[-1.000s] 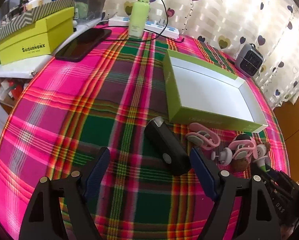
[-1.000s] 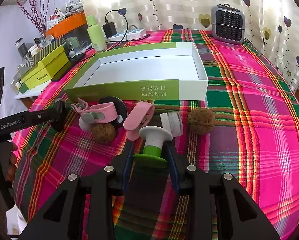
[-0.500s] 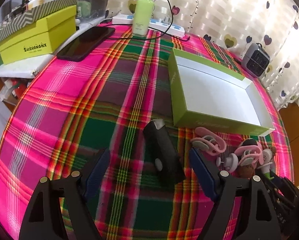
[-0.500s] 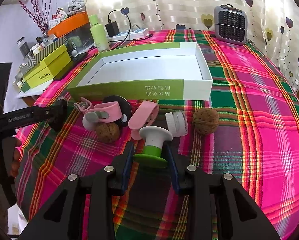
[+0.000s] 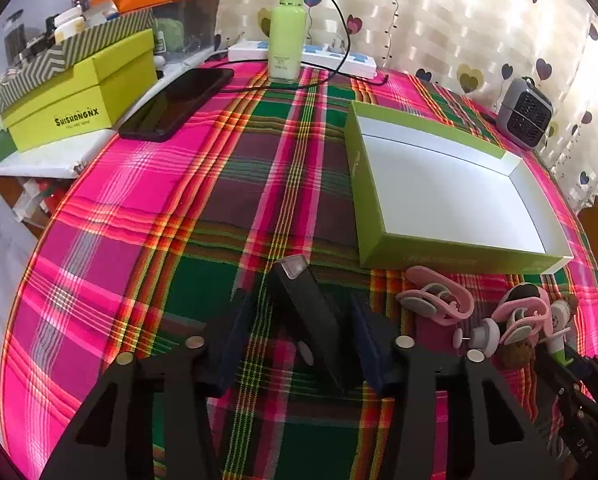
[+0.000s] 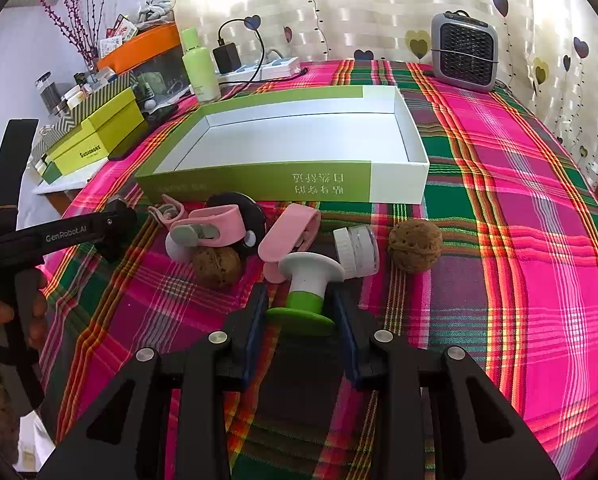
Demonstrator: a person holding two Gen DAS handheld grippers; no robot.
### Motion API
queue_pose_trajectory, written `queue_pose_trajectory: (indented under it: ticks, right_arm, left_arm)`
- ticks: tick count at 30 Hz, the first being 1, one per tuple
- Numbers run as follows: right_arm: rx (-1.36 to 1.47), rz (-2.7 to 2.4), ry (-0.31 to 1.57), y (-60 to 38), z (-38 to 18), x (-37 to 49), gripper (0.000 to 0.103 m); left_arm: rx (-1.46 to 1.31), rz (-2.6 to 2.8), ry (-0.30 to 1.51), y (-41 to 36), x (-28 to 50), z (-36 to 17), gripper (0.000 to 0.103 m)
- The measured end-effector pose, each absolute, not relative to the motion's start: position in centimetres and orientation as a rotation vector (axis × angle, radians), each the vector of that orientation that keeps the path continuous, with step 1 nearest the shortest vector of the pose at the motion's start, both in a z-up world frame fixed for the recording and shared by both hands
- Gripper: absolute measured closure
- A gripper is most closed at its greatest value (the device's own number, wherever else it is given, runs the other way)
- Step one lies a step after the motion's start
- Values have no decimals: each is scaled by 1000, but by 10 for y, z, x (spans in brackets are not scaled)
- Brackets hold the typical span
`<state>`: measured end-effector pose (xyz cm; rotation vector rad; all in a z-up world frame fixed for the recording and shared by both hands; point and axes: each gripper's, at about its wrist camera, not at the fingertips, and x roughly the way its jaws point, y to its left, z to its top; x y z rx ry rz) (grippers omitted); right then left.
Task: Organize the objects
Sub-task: 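Close the right gripper on the suction cup while the left gripper grasps the black device, then carry both held objects into the white box and open both grippers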
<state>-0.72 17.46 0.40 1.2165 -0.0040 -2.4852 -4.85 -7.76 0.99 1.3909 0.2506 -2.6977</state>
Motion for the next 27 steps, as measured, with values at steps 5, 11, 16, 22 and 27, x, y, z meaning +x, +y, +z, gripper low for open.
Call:
queue_pose_trajectory:
  ticks: [5,11,16,22,27]
  right_arm:
    - [1217,-2486,-3,175,4,-7,69]
    - [1209,-2484,-12,176,5,-7,69]
    - [1198,-2483,-14,178,6,-5,69]
    - [1166,-2479,-9,178,9,-1,69]
    - [1160,-2472,-14,178,10,1,69]
  left_arm:
    - [1395,-2711,247,-74,-47,11,67]
    - [1387,-2737,236,-72,-43,12,79]
    - [1396,-2775,237,-66,-38,13,81]
    - [1404,-2817,229,-58,-28,17,81]
    - [1414,-2850,218,-49,-21,21,81]
